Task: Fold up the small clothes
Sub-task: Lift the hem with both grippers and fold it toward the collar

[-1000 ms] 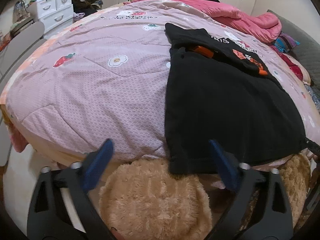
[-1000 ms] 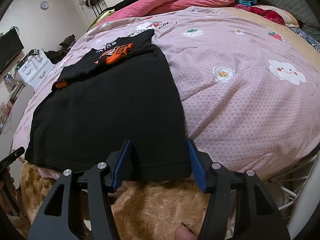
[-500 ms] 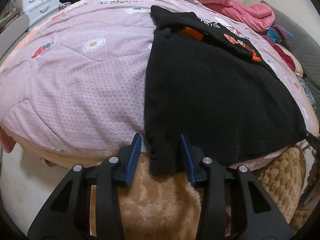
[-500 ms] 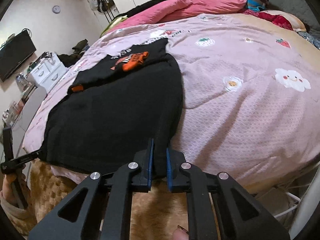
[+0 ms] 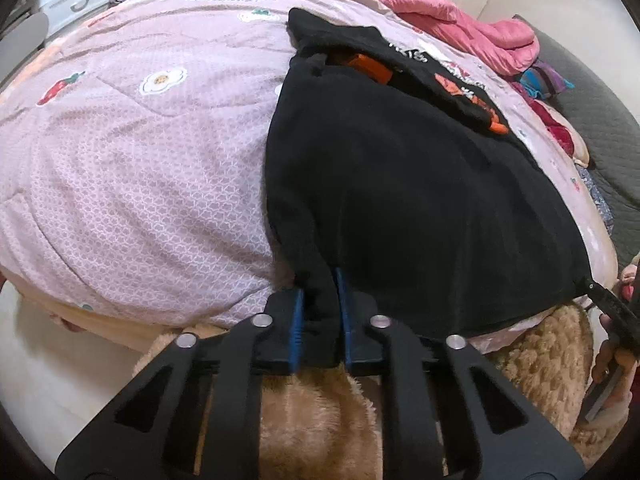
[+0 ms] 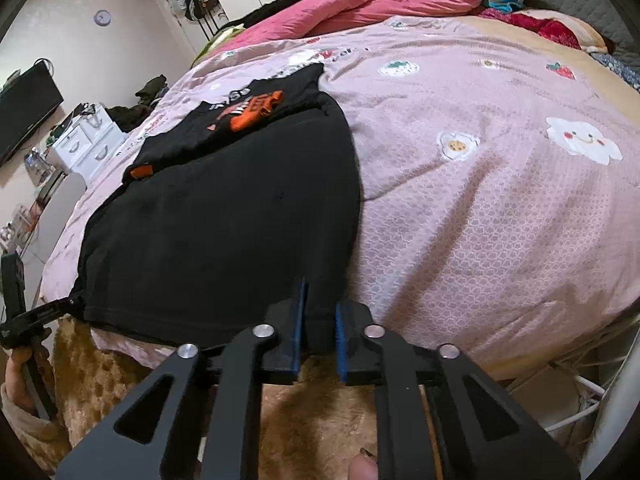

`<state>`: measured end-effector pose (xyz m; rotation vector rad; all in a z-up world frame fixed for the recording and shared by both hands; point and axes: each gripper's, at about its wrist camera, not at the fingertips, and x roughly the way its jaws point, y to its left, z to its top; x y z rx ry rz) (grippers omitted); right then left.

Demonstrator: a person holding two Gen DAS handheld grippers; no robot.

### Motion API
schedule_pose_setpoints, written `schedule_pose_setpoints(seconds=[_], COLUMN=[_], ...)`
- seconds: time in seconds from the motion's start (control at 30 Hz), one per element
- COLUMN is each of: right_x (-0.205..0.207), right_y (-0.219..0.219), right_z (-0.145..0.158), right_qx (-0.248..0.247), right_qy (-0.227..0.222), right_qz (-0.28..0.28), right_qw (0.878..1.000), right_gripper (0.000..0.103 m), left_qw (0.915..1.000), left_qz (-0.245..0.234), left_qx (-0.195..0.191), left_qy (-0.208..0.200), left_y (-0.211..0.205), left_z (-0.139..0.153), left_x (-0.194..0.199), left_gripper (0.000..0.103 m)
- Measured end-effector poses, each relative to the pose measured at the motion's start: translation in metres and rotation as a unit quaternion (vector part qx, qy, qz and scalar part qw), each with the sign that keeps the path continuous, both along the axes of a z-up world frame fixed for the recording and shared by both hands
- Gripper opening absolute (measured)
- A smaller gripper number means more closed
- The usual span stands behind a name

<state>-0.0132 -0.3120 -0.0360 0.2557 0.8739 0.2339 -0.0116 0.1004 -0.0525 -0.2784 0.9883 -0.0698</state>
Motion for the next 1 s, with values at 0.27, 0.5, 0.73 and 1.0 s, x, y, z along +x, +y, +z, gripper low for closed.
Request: schedule_pose_setpoints(seconds=[0.27, 0.5, 0.73, 1.0], right_x=[-0.010, -0.011, -0.008, 0.002], right_y=[-0.009, -0.018, -0.023, -0.019], right_z=[0.033, 0.049, 0.040, 0.007], right_qx=[0.012, 0.046, 0.037, 0.016], right_qy=[-0.047, -0.069, -0.050, 0.013], right_qz=[-0.018, -0.053, -0.061, -0.047], right_qw=[0.999, 0.995, 0.996, 0.999], right_gripper=[0.009, 0.009, 0.009, 0.015], left_qw=[0.9991, 0.9957, 0.9953, 0.9970], left_qz=[0.004, 0.009, 0.013, 0.008], left_qx=[-0.018, -0.035, -0.032, -0.022], left_qy=[-0.038, -0.086, -0.090, -0.074], left_y=[0.008, 0.016, 0.018, 0.010], left_z=[0.031, 0.068, 0.072, 0.059], left_x=[-0.010, -0.013, -0.009, -0.008], left_gripper=[0.005, 0.004, 0.004, 0.004])
